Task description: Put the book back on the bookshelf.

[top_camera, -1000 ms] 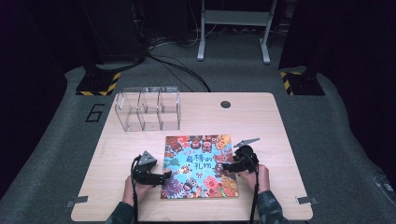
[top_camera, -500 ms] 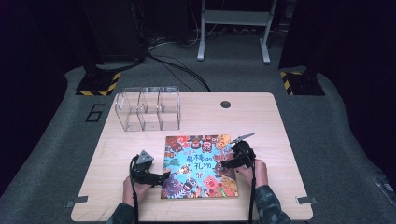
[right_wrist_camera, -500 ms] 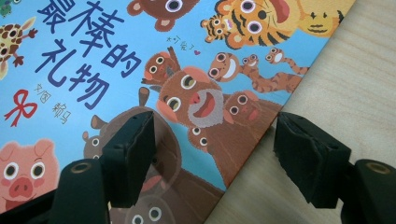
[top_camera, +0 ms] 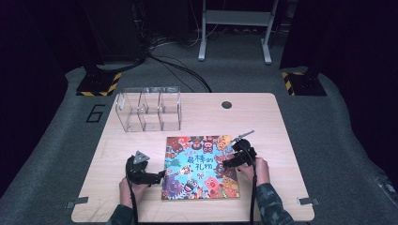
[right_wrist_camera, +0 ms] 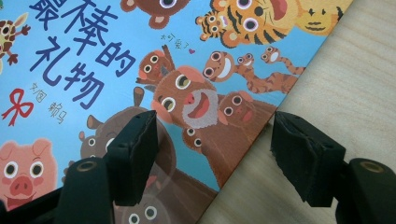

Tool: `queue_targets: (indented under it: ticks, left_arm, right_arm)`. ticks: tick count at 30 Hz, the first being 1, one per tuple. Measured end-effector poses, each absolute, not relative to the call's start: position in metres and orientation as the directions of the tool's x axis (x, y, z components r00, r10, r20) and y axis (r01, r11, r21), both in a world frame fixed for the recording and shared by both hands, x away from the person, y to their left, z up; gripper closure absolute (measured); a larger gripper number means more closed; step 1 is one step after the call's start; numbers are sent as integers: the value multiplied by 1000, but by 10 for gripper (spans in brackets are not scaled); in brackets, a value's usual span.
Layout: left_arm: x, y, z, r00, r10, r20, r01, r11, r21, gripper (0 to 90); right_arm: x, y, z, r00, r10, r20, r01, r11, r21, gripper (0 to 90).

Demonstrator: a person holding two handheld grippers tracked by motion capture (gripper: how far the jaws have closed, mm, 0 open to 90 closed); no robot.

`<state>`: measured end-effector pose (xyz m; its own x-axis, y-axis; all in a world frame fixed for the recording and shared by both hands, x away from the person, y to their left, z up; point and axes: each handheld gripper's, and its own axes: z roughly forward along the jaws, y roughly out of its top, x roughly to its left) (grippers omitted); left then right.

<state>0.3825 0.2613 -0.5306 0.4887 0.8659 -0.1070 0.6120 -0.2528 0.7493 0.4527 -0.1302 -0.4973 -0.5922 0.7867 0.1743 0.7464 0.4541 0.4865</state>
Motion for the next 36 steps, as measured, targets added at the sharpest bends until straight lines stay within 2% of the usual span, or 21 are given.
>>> queue_targets:
  ticks: [2, 5, 9, 12, 18, 23, 25, 27, 28, 31, 36]
  left_arm:
    - [382, 261, -531, 483, 874, -55, 610, -291, 737, 8]
    - [381, 262, -531, 484, 874, -39, 605, -302, 736, 5]
    - [381, 259, -531, 506, 862, 24, 598, -371, 711, 0]
    - [381, 259, -531, 506, 862, 25, 597, -371, 711, 0]
    - [381, 259, -531, 506, 862, 24, 597, -370, 712, 0]
    - [381, 259, -531, 509, 861, 22, 599, -372, 709, 0]
    - [381, 259, -531, 509, 861, 22, 599, -372, 709, 0]
    - [381, 259, -531, 508, 861, 22, 599, -371, 710, 0]
    - [381, 259, -531, 508, 861, 22, 599, -371, 710, 0]
    - [381, 259, -531, 509, 861, 22, 599, -372, 710, 0]
    - [381, 259, -531, 508, 861, 21, 600, -371, 709, 0]
  right_arm:
    - [453, -130, -497, -588, 789, 179, 750, 448, 488, 317]
    - [453, -131, -498, -589, 788, 181, 748, 446, 491, 321]
    - [453, -131, -498, -584, 791, 184, 751, 440, 493, 322]
    - [452, -130, -499, -583, 793, 178, 743, 432, 511, 317]
    - [454, -138, -501, -591, 773, 231, 743, 410, 528, 311]
    - [453, -135, -500, -589, 780, 213, 745, 421, 517, 311]
    - [453, -134, -499, -573, 793, 208, 756, 413, 508, 346]
    - [454, -131, -498, -577, 797, 178, 751, 431, 500, 345]
    - [454, -127, -497, -551, 814, 184, 772, 413, 484, 334]
    - [456, -125, -496, -558, 811, 177, 774, 431, 464, 316]
    - [454, -128, -497, -556, 806, 206, 774, 411, 482, 291]
